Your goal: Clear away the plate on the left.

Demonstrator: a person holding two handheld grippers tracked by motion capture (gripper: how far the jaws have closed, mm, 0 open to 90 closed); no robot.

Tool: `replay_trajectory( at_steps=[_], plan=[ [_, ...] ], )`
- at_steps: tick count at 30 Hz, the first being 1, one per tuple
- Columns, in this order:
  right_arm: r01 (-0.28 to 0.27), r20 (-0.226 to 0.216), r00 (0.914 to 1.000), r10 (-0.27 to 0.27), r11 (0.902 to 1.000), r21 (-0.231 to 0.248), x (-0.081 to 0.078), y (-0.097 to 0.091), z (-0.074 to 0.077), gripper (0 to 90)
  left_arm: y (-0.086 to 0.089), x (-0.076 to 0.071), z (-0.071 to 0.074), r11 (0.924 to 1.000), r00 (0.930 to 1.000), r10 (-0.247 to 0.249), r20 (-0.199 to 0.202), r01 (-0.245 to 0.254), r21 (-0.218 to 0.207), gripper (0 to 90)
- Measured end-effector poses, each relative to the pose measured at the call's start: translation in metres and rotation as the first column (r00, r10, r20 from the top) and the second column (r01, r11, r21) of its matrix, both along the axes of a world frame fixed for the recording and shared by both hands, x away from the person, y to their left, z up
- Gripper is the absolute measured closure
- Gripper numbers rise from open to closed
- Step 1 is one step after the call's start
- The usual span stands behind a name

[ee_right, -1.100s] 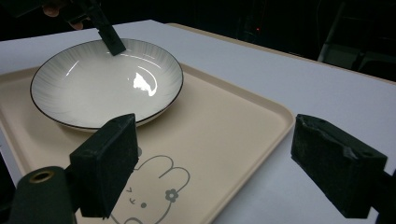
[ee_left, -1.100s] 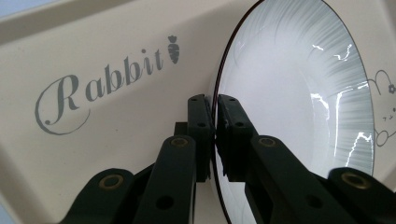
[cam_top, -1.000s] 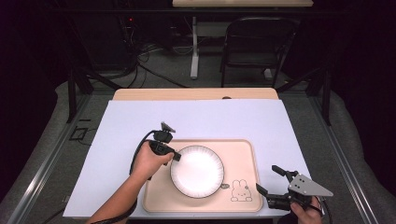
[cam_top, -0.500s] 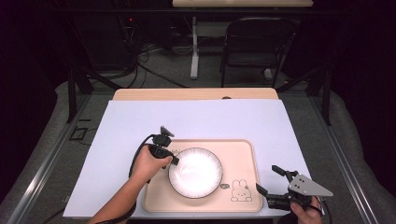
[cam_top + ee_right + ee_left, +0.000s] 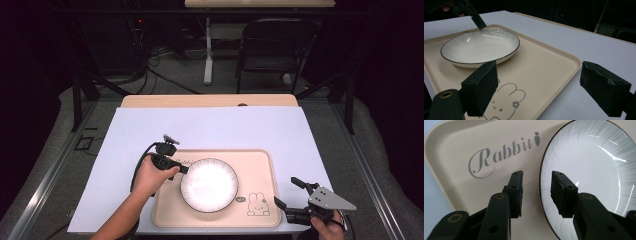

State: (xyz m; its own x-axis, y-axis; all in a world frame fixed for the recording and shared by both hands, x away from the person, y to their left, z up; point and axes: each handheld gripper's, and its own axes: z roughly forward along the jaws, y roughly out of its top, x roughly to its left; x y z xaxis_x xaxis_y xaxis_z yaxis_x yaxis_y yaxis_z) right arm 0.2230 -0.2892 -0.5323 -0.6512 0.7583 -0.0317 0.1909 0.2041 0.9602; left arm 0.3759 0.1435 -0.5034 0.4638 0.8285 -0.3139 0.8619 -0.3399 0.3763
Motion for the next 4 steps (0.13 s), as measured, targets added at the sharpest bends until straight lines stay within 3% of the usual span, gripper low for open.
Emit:
replay_trajectory(
  at_steps=[4],
  plan=[
    [-0.001, 0.002, 1.0, 0.001, 1.0, 0.0, 0.0004, 0.0, -0.0001, 14.1, 0.0089, -0.0041, 0.0015, 0.9991, 0.9991, 0.037, 0.021, -0.037, -0.02, 53.8]
  ],
)
